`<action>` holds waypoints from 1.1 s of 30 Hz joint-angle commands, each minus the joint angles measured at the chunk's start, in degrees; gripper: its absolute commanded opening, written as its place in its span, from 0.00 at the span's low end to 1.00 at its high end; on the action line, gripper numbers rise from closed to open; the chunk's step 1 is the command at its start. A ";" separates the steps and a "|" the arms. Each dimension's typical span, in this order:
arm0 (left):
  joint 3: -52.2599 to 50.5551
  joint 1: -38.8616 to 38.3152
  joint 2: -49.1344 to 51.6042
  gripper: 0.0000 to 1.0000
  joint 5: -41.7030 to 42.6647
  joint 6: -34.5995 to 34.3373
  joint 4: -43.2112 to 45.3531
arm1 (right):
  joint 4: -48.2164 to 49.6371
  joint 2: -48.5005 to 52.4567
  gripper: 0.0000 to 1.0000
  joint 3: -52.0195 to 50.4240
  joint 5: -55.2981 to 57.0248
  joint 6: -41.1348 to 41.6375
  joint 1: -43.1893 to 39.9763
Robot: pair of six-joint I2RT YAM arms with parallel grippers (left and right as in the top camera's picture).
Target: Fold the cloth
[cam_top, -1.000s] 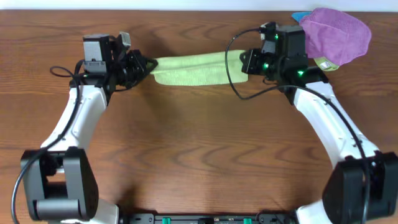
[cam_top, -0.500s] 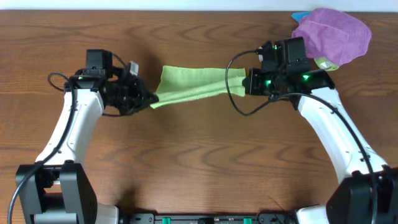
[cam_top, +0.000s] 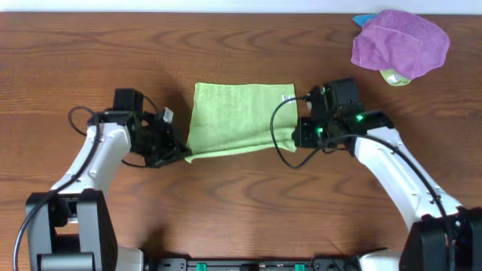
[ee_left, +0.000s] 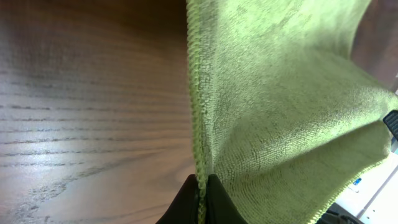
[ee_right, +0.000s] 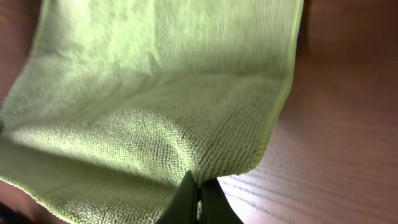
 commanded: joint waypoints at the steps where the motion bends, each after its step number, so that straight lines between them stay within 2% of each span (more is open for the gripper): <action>1: -3.37 0.50 -0.85 0.06 -1.31 1.62 0.79 | 0.42 -1.38 0.01 -2.91 1.25 -0.59 0.13; 11: -8.09 0.50 -0.87 0.06 0.61 1.25 3.56 | 2.25 -3.19 0.02 -8.48 1.27 0.04 0.11; 19: -8.07 0.50 -0.98 0.06 4.57 -5.29 9.55 | 9.88 -4.63 0.01 -8.48 2.01 0.52 0.11; 28: -7.96 0.48 -1.46 0.06 4.68 -17.00 24.79 | 22.18 -4.57 0.01 -8.48 4.98 2.62 0.11; 33: -7.98 0.11 -1.46 0.06 2.12 -20.76 32.30 | 26.75 -4.04 0.01 -8.48 7.76 3.48 0.11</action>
